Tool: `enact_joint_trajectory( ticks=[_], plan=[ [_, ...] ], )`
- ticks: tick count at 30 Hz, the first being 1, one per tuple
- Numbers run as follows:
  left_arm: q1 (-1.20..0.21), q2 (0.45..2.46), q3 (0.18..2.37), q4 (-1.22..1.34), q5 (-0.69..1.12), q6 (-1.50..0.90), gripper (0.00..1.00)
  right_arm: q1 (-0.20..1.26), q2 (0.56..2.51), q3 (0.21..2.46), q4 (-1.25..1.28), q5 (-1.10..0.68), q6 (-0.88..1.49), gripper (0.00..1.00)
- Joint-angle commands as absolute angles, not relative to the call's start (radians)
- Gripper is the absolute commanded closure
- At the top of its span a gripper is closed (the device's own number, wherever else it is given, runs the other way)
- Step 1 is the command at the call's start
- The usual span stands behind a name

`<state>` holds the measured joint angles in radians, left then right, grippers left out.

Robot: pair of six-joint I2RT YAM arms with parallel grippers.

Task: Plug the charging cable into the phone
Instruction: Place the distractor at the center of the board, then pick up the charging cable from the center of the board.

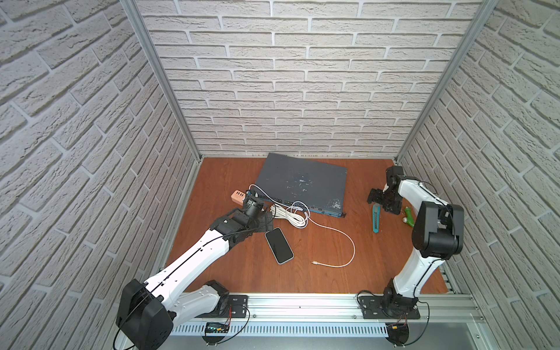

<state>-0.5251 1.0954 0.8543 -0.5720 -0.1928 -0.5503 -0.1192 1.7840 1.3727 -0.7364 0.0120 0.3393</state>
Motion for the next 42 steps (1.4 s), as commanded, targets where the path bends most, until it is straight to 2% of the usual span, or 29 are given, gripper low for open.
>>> enact_joint_trajectory(
  ticks=[1, 5, 11, 20, 25, 28, 33, 36, 42],
  plan=[
    [-0.506, 1.080, 0.859, -0.535, -0.188, -0.555, 0.02, -0.067, 1.642, 1.438, -0.808, -0.013, 0.294, 0.03],
    [-0.498, 1.075, 0.861, -0.513, -0.163, -0.566, 0.02, 0.021, 1.554, 1.454, -0.853, -0.033, 0.269, 0.03],
    [-0.498, 1.085, 0.859, -0.482, -0.095, -0.576, 0.02, 0.230, 1.458, 1.436, -0.909, -0.041, 0.250, 0.05],
    [-0.506, 1.068, 0.828, -0.520, -0.020, -0.600, 0.02, 0.511, 1.332, 1.266, -0.921, -0.118, 0.272, 0.10],
    [-0.556, 1.056, 0.807, -0.557, -0.057, -0.601, 0.02, 0.659, 1.327, 1.147, -0.925, -0.078, 0.298, 0.17],
    [-0.580, 1.056, 0.797, -0.563, -0.077, -0.605, 0.03, 0.731, 1.324, 1.065, -0.876, -0.113, 0.292, 0.22],
    [-0.591, 1.054, 0.782, -0.557, -0.081, -0.616, 0.06, 0.830, 1.357, 1.008, -0.846, -0.149, 0.258, 0.39],
    [-0.592, 1.048, 0.779, -0.555, -0.074, -0.618, 0.06, 0.893, 1.403, 0.968, -0.811, -0.191, 0.246, 0.41],
    [-0.593, 1.033, 0.785, -0.561, -0.060, -0.611, 0.06, 0.960, 1.527, 0.937, -0.785, -0.085, 0.257, 0.47]
  ],
)
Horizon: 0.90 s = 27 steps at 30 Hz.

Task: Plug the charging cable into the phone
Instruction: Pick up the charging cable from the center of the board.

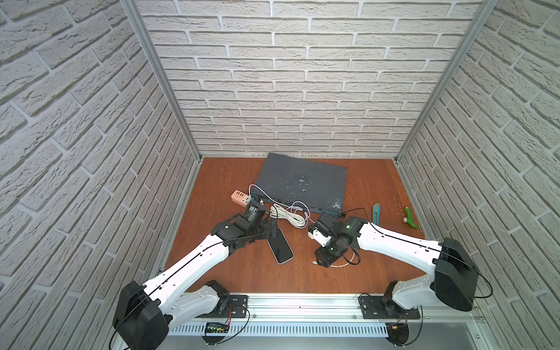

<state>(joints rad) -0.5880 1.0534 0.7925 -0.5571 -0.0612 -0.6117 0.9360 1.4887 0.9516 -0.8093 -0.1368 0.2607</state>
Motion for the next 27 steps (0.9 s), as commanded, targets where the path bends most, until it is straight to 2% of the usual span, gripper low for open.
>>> enact_joint_trajectory(
  ticks=[1, 8, 17, 19, 24, 25, 27],
  plan=[
    [-0.592, 1.032, 0.786, -0.561, -0.057, -0.609, 0.06, 0.972, 1.553, 0.940, -0.787, -0.066, 0.255, 0.48],
    [-0.593, 1.029, 0.775, -0.561, -0.055, -0.605, 0.06, 1.004, 1.648, 0.948, -0.775, 0.021, 0.259, 0.51],
    [-0.591, 1.028, 0.770, -0.563, -0.071, -0.604, 0.06, 1.003, 1.712, 0.951, -0.749, 0.008, 0.240, 0.56],
    [-0.590, 1.023, 0.767, -0.568, -0.075, -0.604, 0.06, 1.001, 1.724, 0.951, -0.743, 0.000, 0.236, 0.63],
    [-0.580, 1.005, 0.759, -0.576, -0.071, -0.604, 0.05, 0.980, 1.745, 0.955, -0.736, -0.022, 0.222, 0.93],
    [-0.578, 1.003, 0.758, -0.579, -0.068, -0.604, 0.05, 0.978, 1.748, 0.959, -0.735, -0.023, 0.214, 0.96],
    [-0.572, 0.996, 0.753, -0.580, -0.063, -0.607, 0.06, 0.977, 1.753, 0.973, -0.739, -0.020, 0.198, 0.97]
  ],
)
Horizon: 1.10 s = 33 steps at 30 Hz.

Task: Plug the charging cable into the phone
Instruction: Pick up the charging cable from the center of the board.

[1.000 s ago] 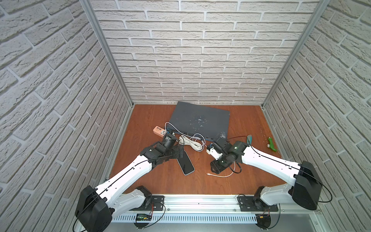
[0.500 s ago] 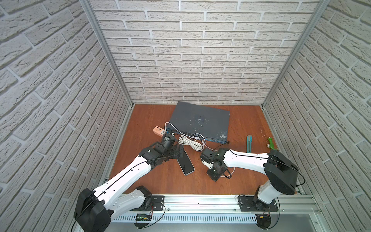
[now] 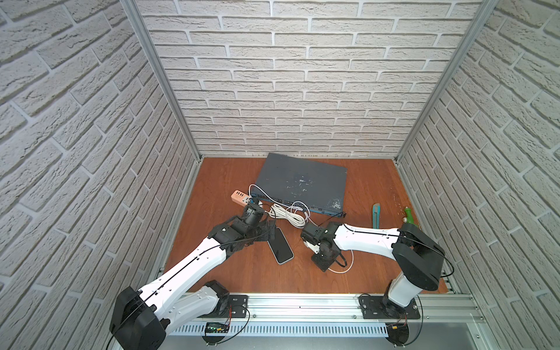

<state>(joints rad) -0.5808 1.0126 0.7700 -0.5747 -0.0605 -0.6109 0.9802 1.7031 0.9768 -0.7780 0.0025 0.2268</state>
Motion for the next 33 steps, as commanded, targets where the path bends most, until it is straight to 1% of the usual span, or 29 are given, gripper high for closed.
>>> enact_joint_trajectory(
  ticks=[1, 4, 7, 15, 19, 23, 29, 33],
  plan=[
    [-0.569, 0.992, 0.751, -0.577, -0.061, -0.608, 0.06, 0.976, 1.750, 0.979, -0.739, -0.016, 0.192, 0.97],
    [-0.557, 0.978, 0.734, -0.547, -0.032, -0.620, 0.06, 0.962, 1.718, 0.996, -0.724, -0.009, 0.182, 0.97],
    [-0.549, 0.954, 0.699, -0.472, 0.025, -0.647, 0.07, 0.932, 1.643, 1.001, -0.678, 0.000, 0.181, 0.97],
    [-0.539, 0.911, 0.572, -0.114, 0.207, -0.790, 0.12, 0.879, 1.432, 0.977, -0.476, 0.001, 0.175, 0.97],
    [-0.556, 0.933, 0.554, 0.048, 0.258, -0.844, 0.19, 0.879, 1.407, 1.000, -0.422, -0.009, 0.170, 0.97],
    [-0.607, 0.988, 0.601, 0.098, 0.249, -0.821, 0.25, 0.880, 1.403, 1.030, -0.397, -0.053, 0.169, 0.97],
    [-0.632, 1.102, 0.660, 0.124, 0.252, -0.811, 0.42, 0.884, 1.383, 1.044, -0.407, -0.099, 0.164, 0.97],
    [-0.659, 1.172, 0.693, 0.163, 0.266, -0.810, 0.45, 0.890, 1.353, 1.040, -0.417, -0.118, 0.171, 0.97]
  ],
)
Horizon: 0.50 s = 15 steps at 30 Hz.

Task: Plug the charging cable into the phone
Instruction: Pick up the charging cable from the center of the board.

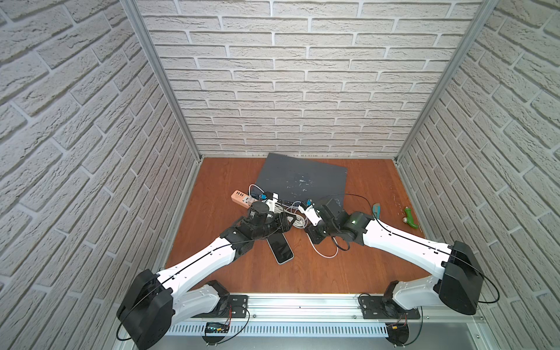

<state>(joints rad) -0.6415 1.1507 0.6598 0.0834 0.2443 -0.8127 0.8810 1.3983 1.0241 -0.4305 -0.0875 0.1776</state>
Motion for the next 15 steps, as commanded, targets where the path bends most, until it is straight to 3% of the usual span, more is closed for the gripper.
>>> enact_joint_trajectory(
  ticks=[1, 15],
  plan=[
    [-0.664, 1.182, 0.701, 0.166, 0.267, -0.809, 0.46, 0.890, 1.346, 1.039, -0.421, -0.115, 0.173, 0.97],
    [-0.698, 1.179, 0.708, 0.149, 0.256, -0.806, 0.46, 0.890, 1.336, 1.024, -0.426, -0.109, 0.172, 0.97]
  ],
)
